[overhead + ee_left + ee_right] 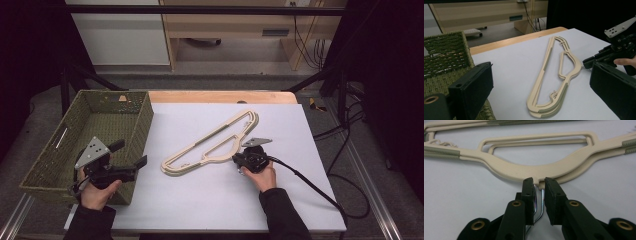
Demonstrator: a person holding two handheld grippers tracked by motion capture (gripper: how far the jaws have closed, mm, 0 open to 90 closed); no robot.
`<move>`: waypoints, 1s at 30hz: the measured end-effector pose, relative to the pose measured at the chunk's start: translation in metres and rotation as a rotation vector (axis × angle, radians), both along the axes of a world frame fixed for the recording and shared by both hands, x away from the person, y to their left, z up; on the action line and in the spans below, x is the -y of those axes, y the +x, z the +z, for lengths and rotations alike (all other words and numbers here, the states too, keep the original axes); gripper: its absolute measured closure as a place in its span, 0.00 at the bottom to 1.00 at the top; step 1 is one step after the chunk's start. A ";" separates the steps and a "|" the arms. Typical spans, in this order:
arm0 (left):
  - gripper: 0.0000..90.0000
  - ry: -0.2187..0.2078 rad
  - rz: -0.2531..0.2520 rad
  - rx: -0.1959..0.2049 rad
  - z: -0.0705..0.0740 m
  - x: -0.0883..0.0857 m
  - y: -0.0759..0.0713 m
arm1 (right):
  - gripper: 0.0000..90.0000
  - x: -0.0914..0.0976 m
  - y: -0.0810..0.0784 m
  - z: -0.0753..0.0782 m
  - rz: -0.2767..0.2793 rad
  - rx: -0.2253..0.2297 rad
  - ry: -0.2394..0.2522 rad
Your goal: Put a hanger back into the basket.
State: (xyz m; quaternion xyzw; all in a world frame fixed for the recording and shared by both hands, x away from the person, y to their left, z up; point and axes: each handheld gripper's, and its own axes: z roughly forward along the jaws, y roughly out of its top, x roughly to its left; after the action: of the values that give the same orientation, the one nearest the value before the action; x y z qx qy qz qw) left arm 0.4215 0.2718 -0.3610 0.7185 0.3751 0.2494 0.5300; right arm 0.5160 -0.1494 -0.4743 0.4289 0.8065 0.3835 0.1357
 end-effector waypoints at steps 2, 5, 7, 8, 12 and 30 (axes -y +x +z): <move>0.05 0.008 -0.002 -0.004 -0.001 0.000 0.000 | 0.91 0.001 0.001 -0.002 0.007 -0.003 -0.007; 0.05 0.011 -0.005 -0.005 -0.001 0.002 0.000 | 0.96 0.000 0.000 -0.002 0.003 -0.031 0.014; 0.05 0.006 -0.005 -0.004 -0.001 0.003 0.000 | 0.98 0.000 0.000 -0.003 0.003 -0.033 0.015; 0.05 0.007 -0.005 -0.004 -0.002 0.003 0.001 | 0.98 0.000 0.000 -0.002 0.002 -0.032 0.017; 0.06 0.015 -0.006 -0.007 -0.002 0.004 0.001 | 0.98 0.000 -0.001 0.001 -0.016 -0.038 0.034; 0.06 0.070 -0.047 -0.028 -0.007 0.027 0.002 | 0.99 0.004 -0.001 0.014 -0.025 0.002 0.016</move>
State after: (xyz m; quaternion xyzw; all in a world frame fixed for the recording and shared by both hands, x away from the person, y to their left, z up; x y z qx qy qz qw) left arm 0.4231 0.2445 -0.3681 0.7486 0.3566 0.2397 0.5050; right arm 0.5155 -0.1532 -0.4599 0.4396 0.7980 0.3886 0.1376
